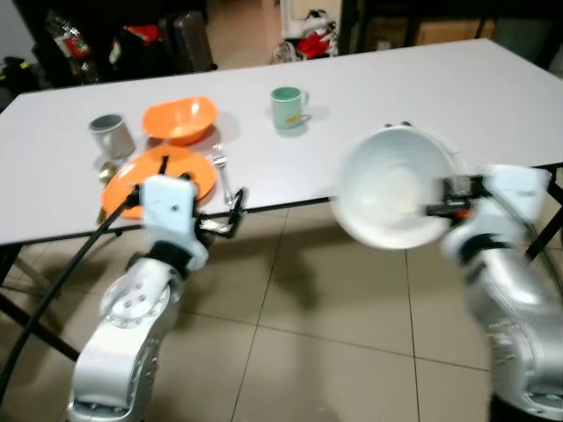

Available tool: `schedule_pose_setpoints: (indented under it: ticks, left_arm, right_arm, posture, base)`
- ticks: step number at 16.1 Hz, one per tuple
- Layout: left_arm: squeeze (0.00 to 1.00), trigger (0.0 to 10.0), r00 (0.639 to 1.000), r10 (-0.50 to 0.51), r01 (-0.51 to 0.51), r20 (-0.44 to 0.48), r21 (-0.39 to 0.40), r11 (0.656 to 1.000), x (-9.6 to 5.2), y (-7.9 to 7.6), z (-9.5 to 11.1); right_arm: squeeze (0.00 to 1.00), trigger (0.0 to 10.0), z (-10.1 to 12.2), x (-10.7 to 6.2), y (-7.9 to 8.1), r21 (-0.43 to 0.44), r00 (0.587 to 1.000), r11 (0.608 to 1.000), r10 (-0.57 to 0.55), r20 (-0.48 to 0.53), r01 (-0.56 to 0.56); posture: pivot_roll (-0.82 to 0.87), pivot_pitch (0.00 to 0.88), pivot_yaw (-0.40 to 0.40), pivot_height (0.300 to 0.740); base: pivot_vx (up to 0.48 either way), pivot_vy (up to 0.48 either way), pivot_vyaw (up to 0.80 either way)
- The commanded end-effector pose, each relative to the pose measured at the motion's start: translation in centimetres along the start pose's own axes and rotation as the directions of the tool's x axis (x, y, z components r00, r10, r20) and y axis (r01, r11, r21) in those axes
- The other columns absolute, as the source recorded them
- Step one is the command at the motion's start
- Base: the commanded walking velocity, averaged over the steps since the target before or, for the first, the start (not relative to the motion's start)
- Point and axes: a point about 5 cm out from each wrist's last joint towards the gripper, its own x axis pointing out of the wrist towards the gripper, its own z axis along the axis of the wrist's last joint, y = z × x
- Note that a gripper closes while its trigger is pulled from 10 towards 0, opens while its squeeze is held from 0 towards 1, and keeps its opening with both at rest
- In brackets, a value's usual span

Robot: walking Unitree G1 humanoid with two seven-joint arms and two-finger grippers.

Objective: Setting the table

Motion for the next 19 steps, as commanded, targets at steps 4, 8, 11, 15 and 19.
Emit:
schedule_pose_setpoints:
  ticks: [4, 8, 11, 15, 19]
  left_arm:
    - [0.00, 10.0, 1.000, 0.019, -0.019, -0.017, 0.007, 1.000, -0.1, 0.6, -0.3]
    - [0.00, 10.0, 0.998, 0.052, -0.052, -0.045, 0.002, 0.999, -0.6, 1.1, -0.9]
    - [0.00, 10.0, 0.992, 0.109, -0.109, -0.056, 0.016, 0.994, -1.5, 2.1, -1.0]
    - [0.00, 10.0, 0.988, 0.148, -0.145, -0.055, 0.049, 0.988, -2.3, 2.9, -1.0]
    - [0.00, 10.0, 0.992, 0.117, -0.114, -0.054, 0.043, 0.993, -2.4, 2.4, -0.9]
  right_arm:
    - [0.00, 10.0, 1.1, 0.3, 1.5, 0.036, 0.995, 0.996, 0.086, 0.043, -0.087]
    - [0.00, 10.0, 0.8, 0.5, 2.1, 0.035, 0.991, 0.991, 0.131, 0.034, -0.133]
    - [0.00, 10.0, 0.1, 0.5, 3.0, 0.030, 0.980, 0.980, 0.197, 0.000, -0.197]
    - [0.00, 10.0, -0.6, 0.4, 4.2, 0.011, 0.960, 0.961, 0.278, -0.033, -0.278]
    - [0.00, 10.0, -0.7, 0.1, 3.8, 0.049, 0.969, 0.969, 0.244, -0.033, -0.243]
  posture:
    - [-0.10, 0.037, 0.062, 0.740]
    - [-0.09, 0.042, 0.036, 0.740]
    - [-0.08, 0.047, 0.012, 0.740]
    - [-0.07, 0.060, -0.033, 0.740]
    - [-0.08, 0.065, -0.007, 0.740]
  base:
    - [0.307, 0.000, 0.00]
    - [0.310, 0.000, 0.00]
    - [0.307, 0.000, 0.00]
    - [0.309, 0.000, 0.00]
    - [0.310, 0.000, -0.40]
